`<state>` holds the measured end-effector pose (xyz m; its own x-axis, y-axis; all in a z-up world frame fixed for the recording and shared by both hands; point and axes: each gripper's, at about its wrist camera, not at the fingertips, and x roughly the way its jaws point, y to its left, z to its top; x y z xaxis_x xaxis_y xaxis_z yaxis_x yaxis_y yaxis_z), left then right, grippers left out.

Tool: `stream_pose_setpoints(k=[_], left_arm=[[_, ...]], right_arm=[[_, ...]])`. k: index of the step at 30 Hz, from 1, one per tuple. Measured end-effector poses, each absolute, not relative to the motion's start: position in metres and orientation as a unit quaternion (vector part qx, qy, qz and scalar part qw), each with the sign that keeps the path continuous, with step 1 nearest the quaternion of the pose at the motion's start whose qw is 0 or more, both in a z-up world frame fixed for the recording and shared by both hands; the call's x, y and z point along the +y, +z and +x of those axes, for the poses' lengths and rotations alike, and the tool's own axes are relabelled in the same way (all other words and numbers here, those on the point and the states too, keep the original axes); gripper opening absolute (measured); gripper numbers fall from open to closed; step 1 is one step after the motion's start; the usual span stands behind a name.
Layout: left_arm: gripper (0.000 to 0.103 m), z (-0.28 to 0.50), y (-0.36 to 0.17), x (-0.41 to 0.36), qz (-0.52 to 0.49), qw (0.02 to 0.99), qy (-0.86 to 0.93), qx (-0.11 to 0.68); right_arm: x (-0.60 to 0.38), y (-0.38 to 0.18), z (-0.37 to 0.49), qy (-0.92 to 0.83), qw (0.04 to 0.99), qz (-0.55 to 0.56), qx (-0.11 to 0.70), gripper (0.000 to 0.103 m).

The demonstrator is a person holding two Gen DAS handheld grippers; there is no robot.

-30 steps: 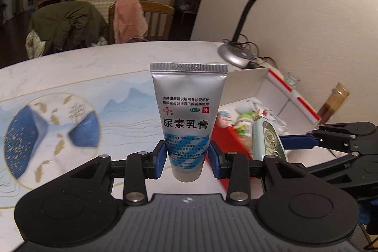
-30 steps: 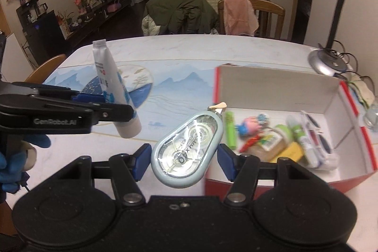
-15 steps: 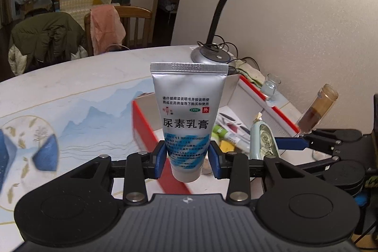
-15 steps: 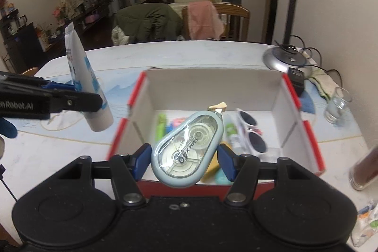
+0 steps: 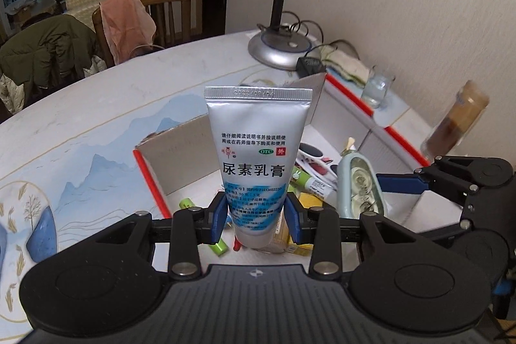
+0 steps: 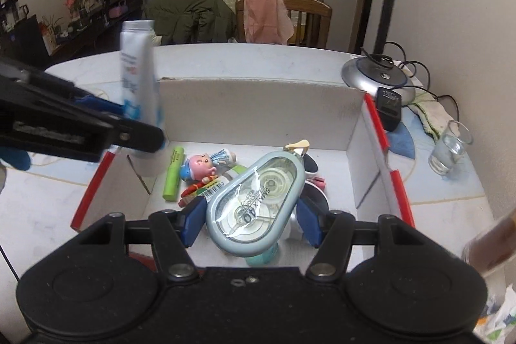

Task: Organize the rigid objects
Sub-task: 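Carry the ointment tube and correction tape over the red box, then open both tools to drop the ointment tube and correction tape inside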

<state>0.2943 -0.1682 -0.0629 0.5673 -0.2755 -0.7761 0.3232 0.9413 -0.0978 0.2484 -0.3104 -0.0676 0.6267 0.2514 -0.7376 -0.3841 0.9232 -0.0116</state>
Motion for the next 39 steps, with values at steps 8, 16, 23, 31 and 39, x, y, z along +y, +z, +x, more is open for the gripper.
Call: stream_pose_setpoints(k=[8,16,23,31,39], left_arm=[[0.037,0.319,-0.089,-0.185,0.057,0.869,-0.158,0.465],[0.037,0.338,-0.108,-0.194,0.066,0.858,-0.149,0.487],[0.037,0.352,-0.115,-0.201,0.072,0.855,-0.148,0.492],[0.037,0.367,-0.126,-0.208,0.079,0.849,-0.147,0.502],[0.038,0.367,-0.130,-0.210,0.077,0.843,-0.153,0.510]], right_arm=[[-0.301,-0.082,0.259,0.198,0.888,-0.098,0.404,0.060],[-0.295,-0.094,0.264,0.214,0.872,-0.115,0.424,0.060],[-0.294,-0.101,0.273,0.217,0.866,-0.110,0.437,0.060],[-0.294,-0.108,0.279,0.217,0.861,-0.110,0.448,0.060],[-0.300,-0.114,0.285,0.210,0.858,-0.094,0.460,0.062]])
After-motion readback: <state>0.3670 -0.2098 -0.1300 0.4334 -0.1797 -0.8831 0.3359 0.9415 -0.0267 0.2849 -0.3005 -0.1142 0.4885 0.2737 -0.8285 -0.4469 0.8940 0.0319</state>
